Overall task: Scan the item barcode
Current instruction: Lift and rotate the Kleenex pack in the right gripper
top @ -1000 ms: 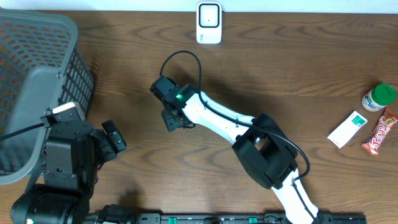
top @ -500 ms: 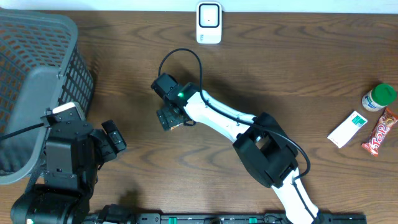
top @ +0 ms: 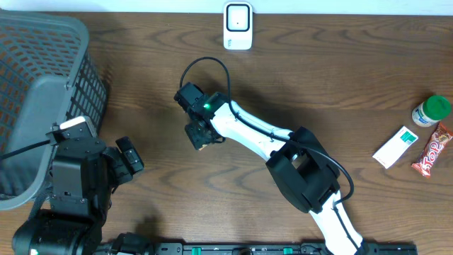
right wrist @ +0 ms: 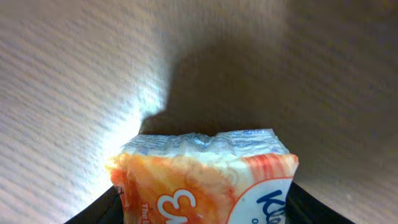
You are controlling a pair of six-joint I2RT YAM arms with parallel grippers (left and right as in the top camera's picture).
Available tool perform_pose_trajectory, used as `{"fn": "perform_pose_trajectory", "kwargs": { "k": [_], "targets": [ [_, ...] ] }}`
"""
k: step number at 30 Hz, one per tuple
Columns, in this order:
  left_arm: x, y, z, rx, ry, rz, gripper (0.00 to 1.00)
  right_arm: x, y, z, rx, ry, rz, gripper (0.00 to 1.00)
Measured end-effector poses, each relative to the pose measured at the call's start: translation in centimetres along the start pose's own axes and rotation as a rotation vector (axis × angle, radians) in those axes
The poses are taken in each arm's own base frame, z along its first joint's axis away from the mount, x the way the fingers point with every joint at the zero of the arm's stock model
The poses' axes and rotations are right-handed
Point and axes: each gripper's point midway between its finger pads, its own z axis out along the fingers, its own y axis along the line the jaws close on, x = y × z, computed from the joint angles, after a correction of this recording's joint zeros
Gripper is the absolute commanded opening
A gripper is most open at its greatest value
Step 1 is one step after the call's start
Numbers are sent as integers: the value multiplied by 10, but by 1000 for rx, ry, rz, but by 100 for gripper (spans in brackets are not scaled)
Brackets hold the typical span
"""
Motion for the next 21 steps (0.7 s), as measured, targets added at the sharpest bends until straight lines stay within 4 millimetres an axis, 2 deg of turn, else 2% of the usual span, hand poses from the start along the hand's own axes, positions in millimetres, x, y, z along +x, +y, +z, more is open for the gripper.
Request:
{"fn": "perform_pose_trajectory", "kwargs": {
  "k": [4,6,13,16,19,21],
  "targets": [
    [0,0,0,0,0,0,98,18,-9,-7,23,102,19,52],
    [0,0,0,0,0,0,98,20,-17,-15,36,138,39,55],
    [0,0,0,0,0,0,98,19,-45,-73,64,219,120,53],
    [0,0,0,0,0,0,98,36,-63,-94,93,312,180,51],
    [0,0,0,0,0,0,98,58,-78,-106,110,418,233,51],
    [0,0,0,0,0,0,98,63,-86,-110,102,448,267,55]
  ]
}}
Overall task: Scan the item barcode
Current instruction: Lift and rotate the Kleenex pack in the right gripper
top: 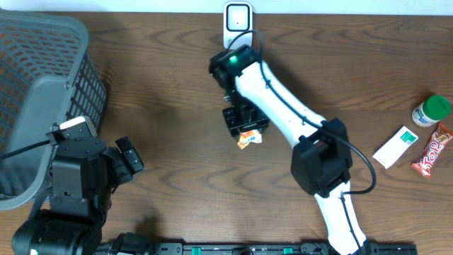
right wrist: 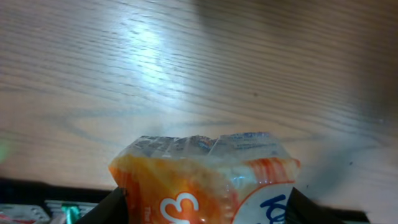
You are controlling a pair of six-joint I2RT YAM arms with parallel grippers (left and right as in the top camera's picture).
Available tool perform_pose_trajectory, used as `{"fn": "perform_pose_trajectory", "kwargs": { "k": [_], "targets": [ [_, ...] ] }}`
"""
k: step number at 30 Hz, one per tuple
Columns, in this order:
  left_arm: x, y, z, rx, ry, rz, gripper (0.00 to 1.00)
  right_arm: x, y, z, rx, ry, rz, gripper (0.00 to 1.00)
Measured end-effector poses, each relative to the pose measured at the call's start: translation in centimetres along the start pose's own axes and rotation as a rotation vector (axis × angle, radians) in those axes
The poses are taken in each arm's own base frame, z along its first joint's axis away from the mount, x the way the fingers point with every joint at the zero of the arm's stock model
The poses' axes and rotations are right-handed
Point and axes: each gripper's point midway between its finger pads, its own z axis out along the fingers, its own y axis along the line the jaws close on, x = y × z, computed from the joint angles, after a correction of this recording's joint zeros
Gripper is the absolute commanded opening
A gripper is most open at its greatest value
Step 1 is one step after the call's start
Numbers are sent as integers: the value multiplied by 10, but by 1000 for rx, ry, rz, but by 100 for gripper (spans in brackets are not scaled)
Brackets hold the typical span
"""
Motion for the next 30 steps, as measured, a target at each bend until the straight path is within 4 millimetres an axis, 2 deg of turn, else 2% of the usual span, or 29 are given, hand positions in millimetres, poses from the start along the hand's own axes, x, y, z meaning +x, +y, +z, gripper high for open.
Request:
{"fn": "perform_pose_trajectory", "kwargs": {
  "k": [6,11,21,27,30],
  "targets": [
    [0,0,0,0,0,0,98,-3,-8,-4,-116,38,49,58],
    [0,0,0,0,0,0,98,-3,-4,-8,-219,64,70,60],
    [0,0,0,0,0,0,98,-2,4,-13,-306,86,81,64],
    [0,0,0,0,0,0,98,-1,6,-14,-319,90,81,61],
    [0,0,0,0,0,0,98,-1,7,-14,-324,91,78,54]
  ]
}}
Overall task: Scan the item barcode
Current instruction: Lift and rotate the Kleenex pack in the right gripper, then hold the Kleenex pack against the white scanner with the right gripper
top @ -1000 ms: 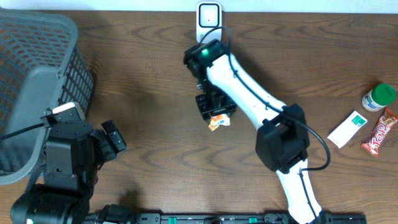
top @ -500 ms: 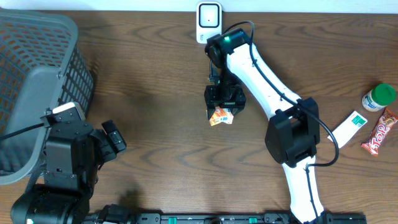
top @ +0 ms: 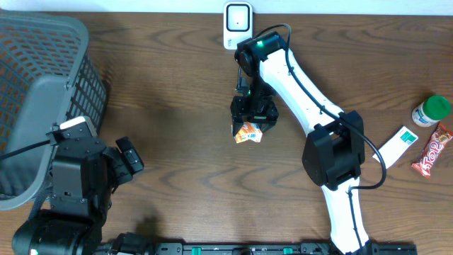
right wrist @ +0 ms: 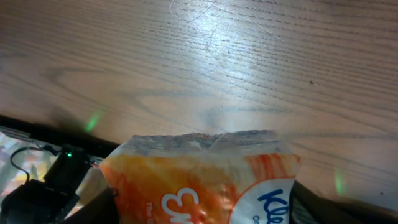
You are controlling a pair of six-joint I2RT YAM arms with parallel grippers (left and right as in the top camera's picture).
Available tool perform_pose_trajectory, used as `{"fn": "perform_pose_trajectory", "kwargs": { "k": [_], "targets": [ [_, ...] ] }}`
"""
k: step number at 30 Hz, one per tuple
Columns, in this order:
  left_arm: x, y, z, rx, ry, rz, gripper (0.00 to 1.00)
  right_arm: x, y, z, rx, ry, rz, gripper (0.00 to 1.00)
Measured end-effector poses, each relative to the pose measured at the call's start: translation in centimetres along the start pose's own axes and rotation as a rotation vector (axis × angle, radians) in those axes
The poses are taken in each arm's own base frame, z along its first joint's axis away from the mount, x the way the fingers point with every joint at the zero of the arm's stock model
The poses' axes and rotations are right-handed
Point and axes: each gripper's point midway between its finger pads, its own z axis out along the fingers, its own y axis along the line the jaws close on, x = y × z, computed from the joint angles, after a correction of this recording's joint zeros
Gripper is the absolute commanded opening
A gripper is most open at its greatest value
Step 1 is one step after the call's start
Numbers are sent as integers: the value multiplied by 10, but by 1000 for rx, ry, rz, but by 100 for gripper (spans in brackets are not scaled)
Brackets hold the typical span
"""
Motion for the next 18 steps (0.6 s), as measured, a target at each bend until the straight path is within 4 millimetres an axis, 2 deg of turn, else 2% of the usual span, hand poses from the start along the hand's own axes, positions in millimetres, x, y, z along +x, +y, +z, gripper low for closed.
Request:
{"fn": "perform_pose_trajectory", "kwargs": {
  "k": [2,5,8,13,18],
  "targets": [
    [0,0,0,0,0,0,98,-2,1,0,-3,-8,-6,54],
    [0,0,0,0,0,0,98,-18,6,-1,-24,-70,-42,54],
    [0,0,0,0,0,0,98,-46,18,-5,-62,-186,-97,55],
    [0,0,0,0,0,0,98,-80,30,-15,-92,-336,-155,56],
    [0,0,0,0,0,0,98,-130,24,-40,-8,-572,-185,58]
  ]
}}
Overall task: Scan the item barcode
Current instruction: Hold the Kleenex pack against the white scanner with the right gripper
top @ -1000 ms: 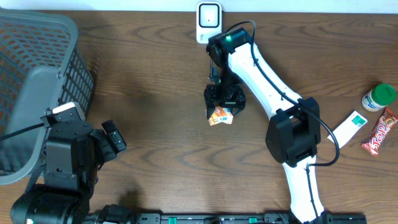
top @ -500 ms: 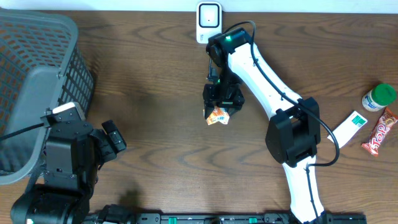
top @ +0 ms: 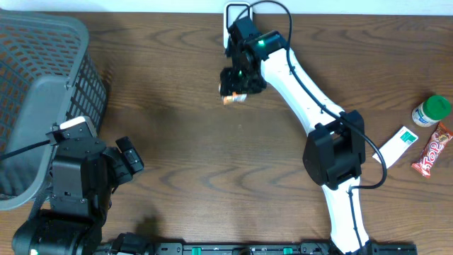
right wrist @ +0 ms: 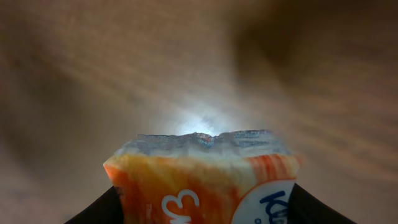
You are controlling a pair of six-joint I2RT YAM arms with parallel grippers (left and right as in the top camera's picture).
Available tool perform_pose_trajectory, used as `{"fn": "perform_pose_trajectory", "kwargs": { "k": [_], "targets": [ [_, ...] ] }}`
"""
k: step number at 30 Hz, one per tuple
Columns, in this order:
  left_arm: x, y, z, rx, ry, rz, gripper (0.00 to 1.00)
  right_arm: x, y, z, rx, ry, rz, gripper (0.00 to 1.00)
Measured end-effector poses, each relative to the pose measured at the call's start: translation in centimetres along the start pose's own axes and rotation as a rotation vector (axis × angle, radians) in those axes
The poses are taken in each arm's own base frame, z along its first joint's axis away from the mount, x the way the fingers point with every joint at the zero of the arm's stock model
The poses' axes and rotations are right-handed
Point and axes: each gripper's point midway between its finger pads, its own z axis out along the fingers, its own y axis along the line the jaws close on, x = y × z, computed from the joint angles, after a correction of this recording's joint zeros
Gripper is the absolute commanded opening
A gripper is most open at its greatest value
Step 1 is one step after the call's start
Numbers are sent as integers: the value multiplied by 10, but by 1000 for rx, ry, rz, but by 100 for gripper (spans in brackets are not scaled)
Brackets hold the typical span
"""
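An orange and white tissue packet [right wrist: 202, 180] fills the bottom of the right wrist view, clamped between my right gripper's dark fingers [right wrist: 93, 208]. Overhead, my right gripper [top: 235, 91] holds the packet [top: 233, 99] above the table, just below and left of the white barcode scanner [top: 237, 10] at the back edge. The scanner is partly hidden by the arm. My left gripper [top: 131, 161] rests at the front left, its fingers close together and holding nothing.
A grey mesh basket [top: 42, 85] stands at the far left. At the right edge lie a green-capped bottle [top: 432, 110], a white and green box [top: 396, 145] and a red snack bar [top: 433, 150].
My right gripper, still holding the tissue packet, has moved from mid-table toward the back, up close to the scanner. The wrist view is now blurred and dim. The left arm is unchanged.
My right gripper held the tissue packet left of centre. It was then nearer the scanner, then slightly right with the packet hanging below. Now it holds the packet close beside the scanner at the back edge. The left arm stayed still throughout.
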Motion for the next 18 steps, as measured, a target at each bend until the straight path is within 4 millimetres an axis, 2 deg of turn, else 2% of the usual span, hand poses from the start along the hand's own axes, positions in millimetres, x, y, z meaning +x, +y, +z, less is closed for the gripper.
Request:
{"fn": "perform_pose_trajectory", "kwargs": {
  "k": [5,7,13,15,18],
  "targets": [
    [0,0,0,0,1,0,98,-61,-11,-9,78,-255,-74,59],
    [0,0,0,0,0,0,98,-88,-16,-19,112,-370,-85,59],
    [0,0,0,0,0,0,98,-151,-22,-45,146,-653,-90,59],
    [0,0,0,-1,0,0,98,-172,-26,-45,145,-737,-94,58],
    [0,0,0,0,0,0,98,-190,-37,-30,153,-802,-92,58]
  ]
}}
